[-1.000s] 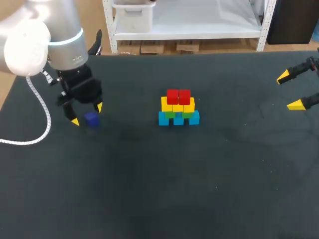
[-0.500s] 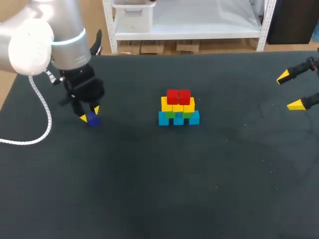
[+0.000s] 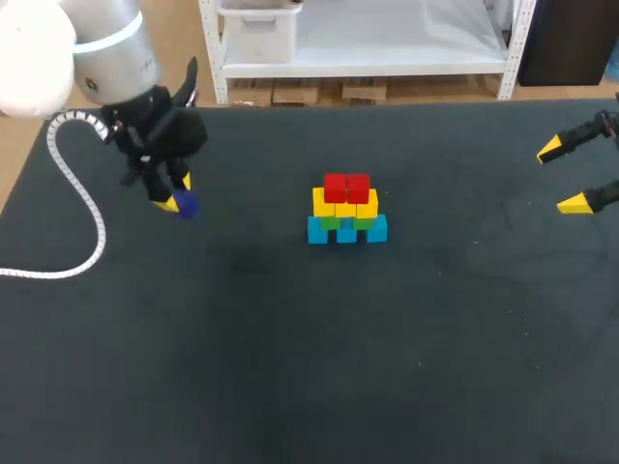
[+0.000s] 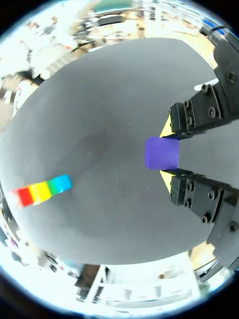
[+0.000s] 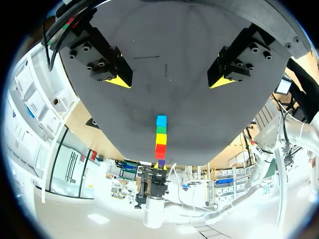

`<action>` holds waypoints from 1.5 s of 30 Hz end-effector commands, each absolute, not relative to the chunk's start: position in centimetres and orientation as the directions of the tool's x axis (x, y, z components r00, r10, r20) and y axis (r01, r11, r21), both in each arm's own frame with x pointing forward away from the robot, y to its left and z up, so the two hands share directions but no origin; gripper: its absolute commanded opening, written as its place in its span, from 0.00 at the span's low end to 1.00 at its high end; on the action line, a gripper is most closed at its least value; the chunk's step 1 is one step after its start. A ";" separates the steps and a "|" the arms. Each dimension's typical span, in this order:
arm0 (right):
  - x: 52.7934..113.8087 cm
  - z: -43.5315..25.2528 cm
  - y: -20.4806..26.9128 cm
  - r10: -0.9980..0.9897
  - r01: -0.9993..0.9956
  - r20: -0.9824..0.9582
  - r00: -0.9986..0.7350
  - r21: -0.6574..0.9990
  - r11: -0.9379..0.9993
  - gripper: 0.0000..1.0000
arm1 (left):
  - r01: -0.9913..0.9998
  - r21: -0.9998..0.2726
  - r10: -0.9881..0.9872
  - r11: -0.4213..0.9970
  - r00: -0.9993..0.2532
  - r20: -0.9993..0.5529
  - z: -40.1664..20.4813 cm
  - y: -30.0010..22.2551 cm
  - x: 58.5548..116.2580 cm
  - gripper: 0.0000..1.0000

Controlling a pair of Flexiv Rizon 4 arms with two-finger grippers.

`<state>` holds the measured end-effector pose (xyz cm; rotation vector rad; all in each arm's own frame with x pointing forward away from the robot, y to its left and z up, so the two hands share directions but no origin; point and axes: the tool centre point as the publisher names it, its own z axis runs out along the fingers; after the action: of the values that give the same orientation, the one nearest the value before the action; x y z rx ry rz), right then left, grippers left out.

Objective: Place the blue cubes, place green cubes on the blue cubes, place the yellow cubes on the green cubes, then place the red cubes on the yellow cubes, and place purple cube on the red cubes.

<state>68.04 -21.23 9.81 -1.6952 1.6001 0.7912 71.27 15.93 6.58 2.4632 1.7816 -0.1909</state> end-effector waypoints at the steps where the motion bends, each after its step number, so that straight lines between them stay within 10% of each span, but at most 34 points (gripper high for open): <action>1: 68.1 9.8 -21.2 -0.592 -0.998 -0.803 0.066 -0.062 -0.027 1.00 | 0.999 0.053 0.983 -0.001 0.011 -0.182 10.5 14.0 69.3 0.00; 45: 68.1 9.8 -21.2 -0.592 -0.998 -0.803 0.066 -0.062 -0.027 1.00 | 0.999 0.016 0.994 -0.051 0.052 -0.098 15.4 -8.7 70.1 0.00</action>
<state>68.04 -21.23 9.81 -1.6951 1.6001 0.7912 69.73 -8.07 15.51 2.1842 2.0661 -0.1575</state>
